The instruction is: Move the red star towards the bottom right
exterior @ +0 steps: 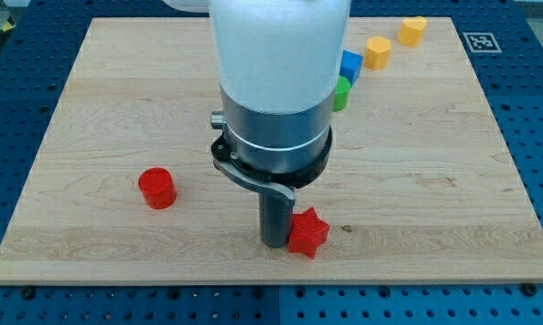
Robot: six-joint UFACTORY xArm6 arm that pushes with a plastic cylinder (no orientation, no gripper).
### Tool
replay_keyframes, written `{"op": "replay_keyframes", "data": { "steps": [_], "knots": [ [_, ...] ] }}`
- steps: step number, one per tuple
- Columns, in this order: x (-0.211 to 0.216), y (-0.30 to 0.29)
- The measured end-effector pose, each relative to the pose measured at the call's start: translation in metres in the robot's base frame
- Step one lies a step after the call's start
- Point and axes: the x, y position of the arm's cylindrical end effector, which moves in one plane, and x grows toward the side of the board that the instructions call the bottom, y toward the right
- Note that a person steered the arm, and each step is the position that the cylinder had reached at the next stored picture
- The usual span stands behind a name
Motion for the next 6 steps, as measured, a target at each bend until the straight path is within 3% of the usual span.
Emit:
{"op": "replay_keyframes", "data": {
  "steps": [4,6],
  "knots": [
    [0.003,0.132],
    [0.003,0.162]
  ]
}}
